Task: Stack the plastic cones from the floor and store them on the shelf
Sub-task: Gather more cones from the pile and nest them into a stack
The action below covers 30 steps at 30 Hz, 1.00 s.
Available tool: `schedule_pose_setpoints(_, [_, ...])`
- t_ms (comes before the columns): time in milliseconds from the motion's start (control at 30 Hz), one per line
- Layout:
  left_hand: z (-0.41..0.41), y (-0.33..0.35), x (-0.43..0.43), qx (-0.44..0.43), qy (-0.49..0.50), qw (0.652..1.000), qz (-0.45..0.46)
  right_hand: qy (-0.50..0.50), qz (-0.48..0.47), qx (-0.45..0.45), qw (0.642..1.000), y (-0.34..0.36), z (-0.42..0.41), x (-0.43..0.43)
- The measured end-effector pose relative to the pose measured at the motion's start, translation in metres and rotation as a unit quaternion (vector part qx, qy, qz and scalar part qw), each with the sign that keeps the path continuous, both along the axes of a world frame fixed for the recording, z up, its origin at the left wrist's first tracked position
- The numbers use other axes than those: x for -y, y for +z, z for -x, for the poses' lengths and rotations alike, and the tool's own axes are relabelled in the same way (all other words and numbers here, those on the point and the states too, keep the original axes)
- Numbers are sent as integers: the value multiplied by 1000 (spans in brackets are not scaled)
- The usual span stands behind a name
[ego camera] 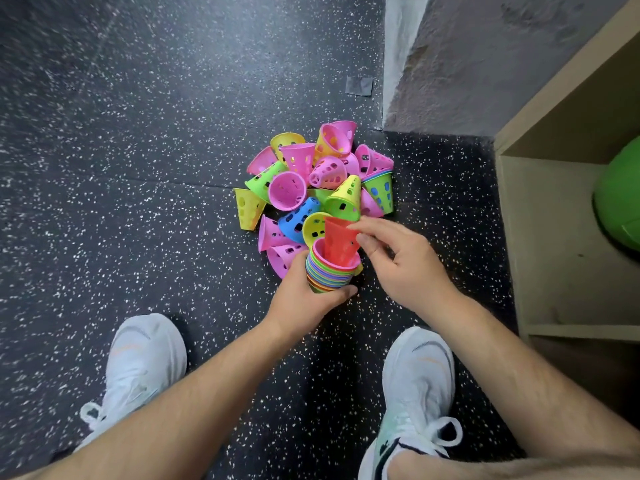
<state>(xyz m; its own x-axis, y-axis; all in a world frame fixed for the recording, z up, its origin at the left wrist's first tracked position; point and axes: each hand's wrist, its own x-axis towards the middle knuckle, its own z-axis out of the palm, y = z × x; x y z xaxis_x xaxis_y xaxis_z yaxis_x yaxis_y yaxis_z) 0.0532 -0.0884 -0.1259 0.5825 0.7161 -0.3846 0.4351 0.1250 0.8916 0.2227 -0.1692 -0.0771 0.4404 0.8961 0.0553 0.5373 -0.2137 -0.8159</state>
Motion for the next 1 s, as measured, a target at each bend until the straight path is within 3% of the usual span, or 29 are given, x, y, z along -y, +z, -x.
schedule_pose_setpoints(133, [6,-1,-8,-8,12,1000,3,88,93,-7,992,-5,11,-3])
schedule_pose_setpoints(300, [14,0,-14,-18,19,1000,-14,82,115,78,987,-13,-2,-28])
schedule_pose_setpoints(633, [23,-6,-18,-22,32,999,-4,154,245,181,940,-32,-7,-58])
schedule_pose_setpoints(767, [24,-5,-22,-21,32,999,-3,139,230,197,943,-32,-9,-59])
schedule_pose_setpoints(1000, [23,-1,-25,-23,34,999,0,64,108,213,969,-23,-24,-49])
